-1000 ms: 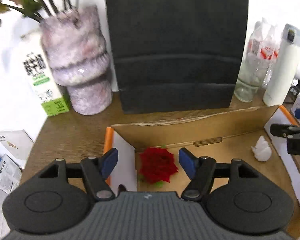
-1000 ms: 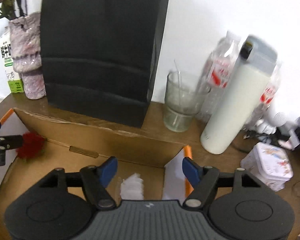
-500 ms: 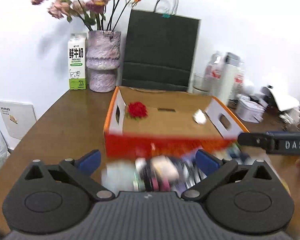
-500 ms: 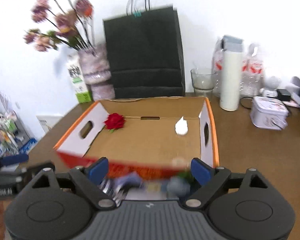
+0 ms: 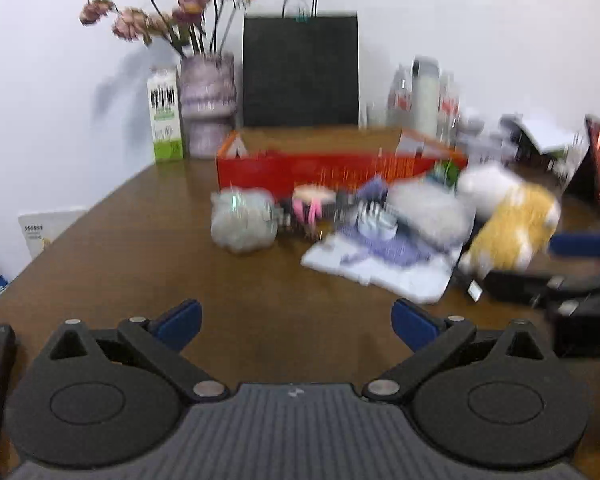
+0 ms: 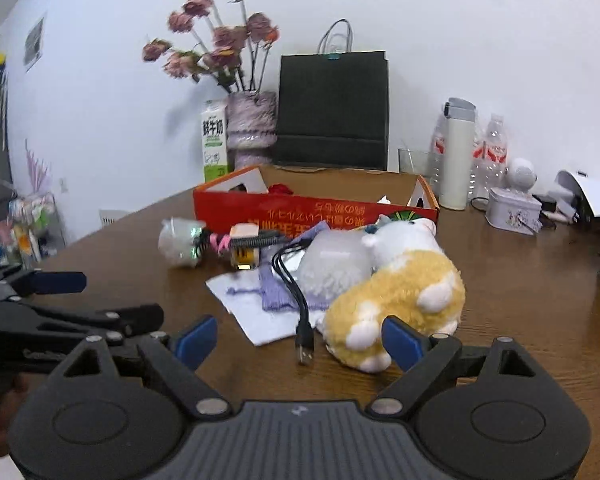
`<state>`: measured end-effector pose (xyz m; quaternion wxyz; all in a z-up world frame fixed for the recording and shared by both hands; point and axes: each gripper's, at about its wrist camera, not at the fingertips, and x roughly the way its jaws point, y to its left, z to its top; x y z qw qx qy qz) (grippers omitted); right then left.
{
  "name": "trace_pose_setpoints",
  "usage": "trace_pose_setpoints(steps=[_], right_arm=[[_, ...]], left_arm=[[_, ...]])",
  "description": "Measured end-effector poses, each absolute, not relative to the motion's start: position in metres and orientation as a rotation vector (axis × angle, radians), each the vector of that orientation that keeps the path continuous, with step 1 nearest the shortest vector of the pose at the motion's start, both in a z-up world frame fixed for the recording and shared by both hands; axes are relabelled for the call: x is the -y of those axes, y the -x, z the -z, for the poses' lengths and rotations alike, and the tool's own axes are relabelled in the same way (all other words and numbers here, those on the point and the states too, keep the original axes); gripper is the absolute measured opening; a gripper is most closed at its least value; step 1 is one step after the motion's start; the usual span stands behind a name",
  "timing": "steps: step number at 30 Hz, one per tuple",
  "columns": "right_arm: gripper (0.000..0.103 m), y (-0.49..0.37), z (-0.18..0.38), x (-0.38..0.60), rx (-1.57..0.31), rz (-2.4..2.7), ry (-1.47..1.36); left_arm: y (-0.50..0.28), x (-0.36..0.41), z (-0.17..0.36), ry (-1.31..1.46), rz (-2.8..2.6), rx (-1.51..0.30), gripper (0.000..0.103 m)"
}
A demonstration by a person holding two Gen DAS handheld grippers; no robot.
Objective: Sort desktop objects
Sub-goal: 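Grasp the clear plastic bag with the left tool while the right tool grasps the black coiled cable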
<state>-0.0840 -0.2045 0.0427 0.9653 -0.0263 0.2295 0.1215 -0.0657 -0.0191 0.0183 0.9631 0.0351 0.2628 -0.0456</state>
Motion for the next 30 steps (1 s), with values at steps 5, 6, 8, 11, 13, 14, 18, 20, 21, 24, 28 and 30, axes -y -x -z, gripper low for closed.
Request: trace_pose_setpoints(steps=[5, 6, 8, 11, 13, 14, 18, 20, 21, 24, 28, 30], right_arm=[[0.089, 0.079, -0.032, 0.211, -0.505, -0.254, 0.009], [0.089, 0.079, -0.028, 0.211, -0.513, -0.255, 0.005], [0.089, 0.080, -0.025, 0.208, -0.522, -0.243, 0.022], [0.090, 0.081, -0.023, 0.208, -0.510, -0.235, 0.033], [0.090, 0.080, -0.023, 0.210, -0.514, -0.238, 0.021], [0.090, 0.079, -0.023, 0.211, -0.515, -0.234, 0.016], [0.089, 0.078, -0.025, 0.209, -0.503, -0.229, 0.023], [0.085, 0.077, -0.032, 0.206, -0.486, -0.245, 0.037], [0.083, 0.074, -0.038, 0.205, -0.478, -0.259, 0.029], [0.071, 0.057, -0.055, 0.203, -0.473, -0.320, -0.013], [0.059, 0.007, -0.065, 0.199, -0.530, -0.388, -0.156], [0.049, -0.024, -0.063, 0.193, -0.599, -0.410, -0.236]], left_arm=[[0.067, 0.018, -0.015, -0.059, 0.099, -0.536, 0.103], [0.068, 0.018, -0.013, -0.058, 0.109, -0.545, 0.103], [0.067, 0.019, -0.013, -0.063, 0.121, -0.552, 0.103], [0.066, 0.018, -0.012, -0.051, 0.128, -0.563, 0.103], [0.066, 0.017, -0.013, -0.037, 0.133, -0.566, 0.103], [0.066, 0.016, -0.013, -0.033, 0.133, -0.565, 0.103], [0.060, 0.009, -0.024, -0.044, 0.130, -0.507, 0.103], [0.047, 0.003, -0.032, -0.074, 0.092, -0.462, 0.103], [0.039, 0.000, -0.035, -0.085, 0.076, -0.452, 0.103], [0.006, -0.015, -0.042, -0.044, 0.032, -0.454, 0.103], [-0.043, -0.035, -0.044, 0.124, 0.043, -0.509, 0.100], [-0.063, -0.040, -0.043, 0.170, 0.042, -0.530, 0.096]])
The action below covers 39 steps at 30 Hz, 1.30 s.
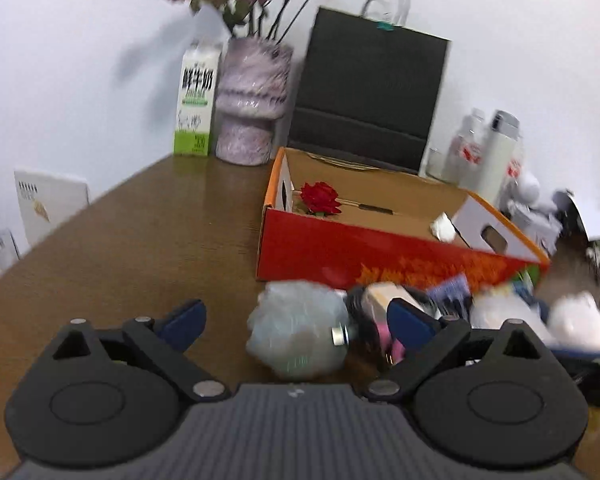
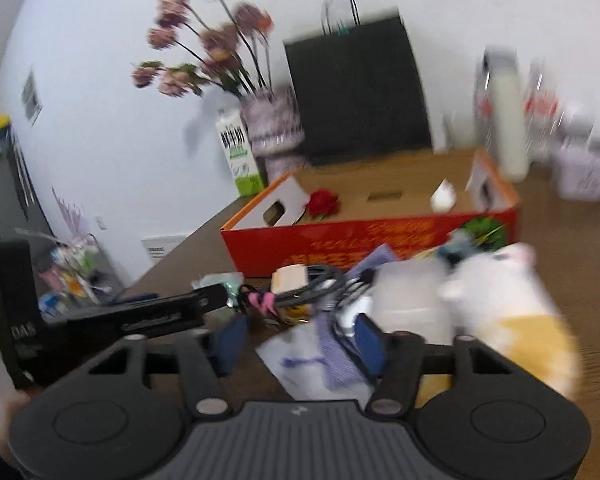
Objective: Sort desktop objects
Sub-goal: 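Grasp the clear plastic bag with the left tool while the right tool grasps the black coiled cable, then carry the bag and cable over the cardboard box and release both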
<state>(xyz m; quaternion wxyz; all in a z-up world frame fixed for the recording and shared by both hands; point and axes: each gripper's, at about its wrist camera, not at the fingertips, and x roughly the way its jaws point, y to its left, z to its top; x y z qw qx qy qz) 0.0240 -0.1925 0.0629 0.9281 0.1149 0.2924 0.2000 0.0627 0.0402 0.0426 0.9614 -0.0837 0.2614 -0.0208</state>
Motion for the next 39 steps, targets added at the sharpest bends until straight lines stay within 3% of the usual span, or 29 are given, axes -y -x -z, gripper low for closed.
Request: trace_pose_setpoints(steps=[2, 5, 7, 8, 12, 20, 27, 35, 39], right_arm=[[0.042, -0.051, -0.057, 0.184, -0.668, -0.429, -0.319], [0.043, -0.078, -0.050, 0.171, -0.696, -0.408, -0.404], [0.042, -0.092, -0.044, 0.165, -0.720, -0.349, -0.440], [0.035, -0.098, -0.042, 0.163, -0.721, -0.319, -0.450], [0.014, -0.117, -0.027, 0.157, -0.777, -0.284, -0.509], [0.010, -0.064, -0.060, 0.142, -0.608, -0.325, -0.298], [0.010, 0.005, -0.104, 0.179, -0.522, -0.342, -0.228], [0.010, 0.071, -0.077, 0.230, -0.703, -0.341, -0.154], [0.013, 0.082, -0.061, 0.251, -0.752, -0.315, -0.204]], left_arm=[[-0.077, -0.046, -0.039, 0.201, 0.028, -0.554, 0.091], [-0.088, -0.056, -0.030, 0.267, 0.075, -0.592, 0.088], [-0.094, -0.062, -0.024, 0.305, 0.106, -0.646, 0.068], [-0.096, -0.063, -0.021, 0.311, 0.114, -0.673, 0.054], [-0.090, -0.062, -0.021, 0.275, 0.133, -0.674, 0.046], [-0.045, -0.058, -0.042, 0.232, 0.139, -0.599, 0.046], [0.003, -0.037, -0.056, 0.143, 0.205, -0.645, 0.046], [0.067, -0.004, -0.040, 0.027, 0.338, -0.701, 0.047], [0.076, 0.008, -0.032, -0.013, 0.372, -0.695, 0.056]])
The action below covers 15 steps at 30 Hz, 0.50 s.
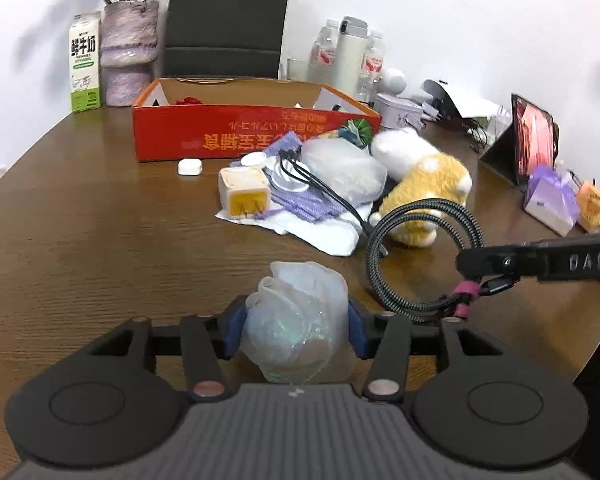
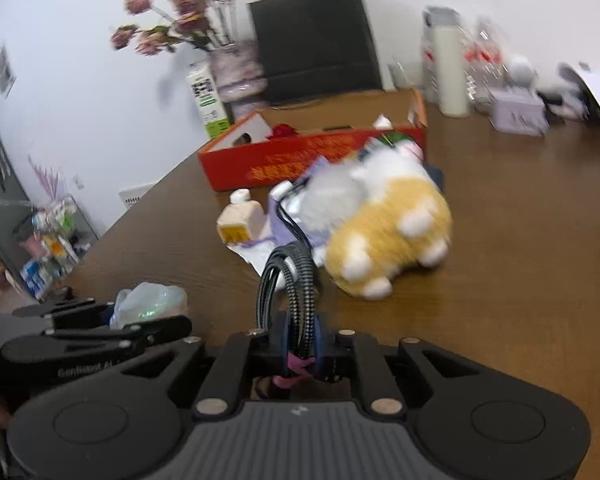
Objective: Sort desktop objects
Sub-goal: 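Carry the bag and cable over the cardboard box and release both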
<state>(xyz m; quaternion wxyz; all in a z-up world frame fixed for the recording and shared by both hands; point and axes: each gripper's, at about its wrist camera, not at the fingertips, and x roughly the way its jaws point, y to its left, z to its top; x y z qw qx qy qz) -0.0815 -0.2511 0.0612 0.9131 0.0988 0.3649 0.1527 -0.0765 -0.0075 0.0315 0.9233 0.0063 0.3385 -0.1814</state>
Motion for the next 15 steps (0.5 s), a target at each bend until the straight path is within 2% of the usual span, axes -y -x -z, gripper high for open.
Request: trace_pose_setpoints(steps=[2, 5, 7, 8, 10, 11, 12, 13, 14, 15], right_arm=[[0.018, 0.080, -0.055, 0.261, -0.763, -0.270, -0.237], [0.024, 0.075, -0.044, 0.267, -0.785, -0.216, -0.237], [0.024, 0.075, -0.038, 0.266, -0.795, -0.195, -0.247], [0.029, 0.074, -0.035, 0.266, -0.794, -0.180, -0.254], [0.032, 0.069, -0.030, 0.262, -0.790, -0.162, -0.252], [0.033, 0.068, -0.028, 0.258, -0.780, -0.153, -0.235], [0.033, 0.065, -0.027, 0.253, -0.774, -0.144, -0.211], [0.031, 0.064, -0.026, 0.246, -0.767, -0.143, -0.167], [0.021, 0.065, -0.025, 0.237, -0.758, -0.135, -0.096], [0.020, 0.066, -0.023, 0.229, -0.751, -0.118, -0.035]], left_arm=[[0.075, 0.009, -0.026, -0.017, 0.349, -0.703, 0.059], [0.076, 0.005, -0.025, 0.011, 0.338, -0.698, 0.075], [0.077, 0.005, -0.025, 0.005, 0.338, -0.696, 0.077], [0.077, 0.005, -0.025, -0.004, 0.336, -0.696, 0.077], [0.076, 0.007, -0.023, -0.018, 0.323, -0.700, 0.077], [0.075, 0.006, -0.022, -0.026, 0.318, -0.704, 0.074], [0.074, 0.005, -0.021, -0.027, 0.319, -0.708, 0.063], [0.074, 0.004, -0.020, -0.023, 0.321, -0.715, 0.057], [0.074, 0.004, -0.020, -0.029, 0.315, -0.710, 0.049], [0.075, 0.004, -0.020, -0.039, 0.312, -0.710, 0.046]])
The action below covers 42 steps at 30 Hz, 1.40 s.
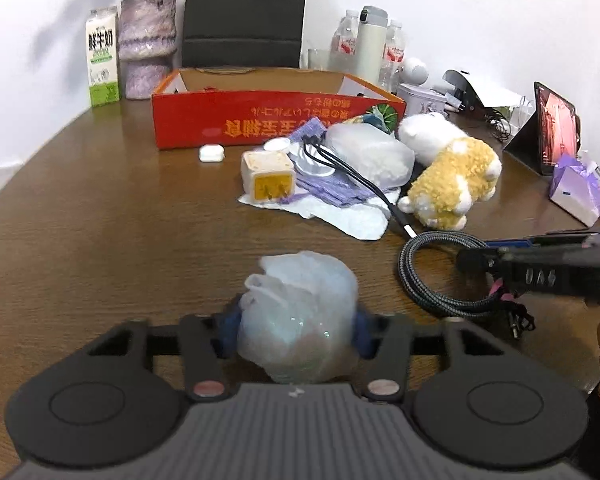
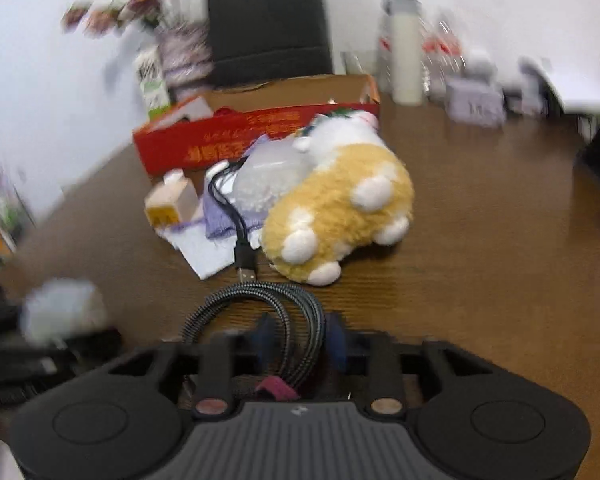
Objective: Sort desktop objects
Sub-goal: 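Carry the bag and cable over the cardboard box and release both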
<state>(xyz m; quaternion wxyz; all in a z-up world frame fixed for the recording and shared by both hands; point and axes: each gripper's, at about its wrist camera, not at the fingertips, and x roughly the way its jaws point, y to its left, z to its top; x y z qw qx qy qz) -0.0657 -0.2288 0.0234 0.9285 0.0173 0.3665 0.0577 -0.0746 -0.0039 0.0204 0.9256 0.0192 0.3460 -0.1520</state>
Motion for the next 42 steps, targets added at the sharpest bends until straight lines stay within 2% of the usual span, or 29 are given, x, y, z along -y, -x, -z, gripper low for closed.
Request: trace_pose_setpoints(steps=[5, 9, 13, 17, 20, 23, 26, 27, 29, 30, 34, 36, 40, 42], right_arm=[[0.015, 0.083, -0.031, 0.208, -0.702, -0.140, 0.047], [0.012, 0.092, -0.069, 0.211, -0.582, -0.145, 0.000], [0.011, 0.060, -0.115, 0.225, -0.461, -0.171, -0.107], [0.011, -0.025, -0.151, 0.230, -0.402, -0.167, -0.110], [0.011, -0.134, -0.160, 0.242, -0.526, -0.222, -0.147], [0.011, -0.233, -0.140, 0.240, -0.672, -0.126, -0.049], [0.010, -0.304, -0.102, 0.234, -0.801, -0.061, 0.021], [0.010, -0.317, -0.092, 0.233, -0.825, -0.061, 0.032], [0.017, -0.333, -0.081, 0.229, -0.806, -0.016, 0.094], [0.019, -0.340, -0.080, 0.229, -0.807, 0.011, 0.108], [0.035, -0.351, -0.067, 0.228, -0.846, 0.028, 0.149], [0.037, -0.351, -0.063, 0.231, -0.851, 0.047, 0.152], [0.046, -0.332, -0.083, 0.240, -0.848, 0.007, 0.041], [0.052, -0.315, -0.100, 0.243, -0.824, -0.034, 0.004]], left_arm=[[0.078, 0.002, -0.036, -0.028, 0.323, -0.665, 0.044], [0.054, -0.002, -0.072, -0.028, 0.387, -0.608, 0.044], [-0.018, 0.002, -0.115, -0.013, 0.368, -0.561, 0.044], [-0.125, 0.020, -0.136, -0.010, 0.380, -0.592, 0.045], [-0.221, 0.033, -0.122, -0.010, 0.332, -0.717, 0.045], [-0.294, 0.051, -0.099, -0.086, 0.280, -0.766, 0.045], [-0.340, 0.061, -0.075, -0.151, 0.221, -0.807, 0.049], [-0.350, 0.063, -0.070, -0.164, 0.228, -0.824, 0.055], [-0.361, 0.064, -0.059, -0.166, 0.246, -0.850, 0.069], [-0.364, 0.063, -0.056, -0.162, 0.238, -0.849, 0.073], [-0.365, 0.060, -0.044, -0.121, 0.256, -0.896, 0.077], [-0.362, 0.060, -0.046, -0.127, 0.253, -0.888, 0.077], [-0.345, 0.052, -0.073, -0.090, 0.228, -0.823, 0.078], [-0.330, 0.045, -0.094, -0.061, 0.197, -0.778, 0.085]])
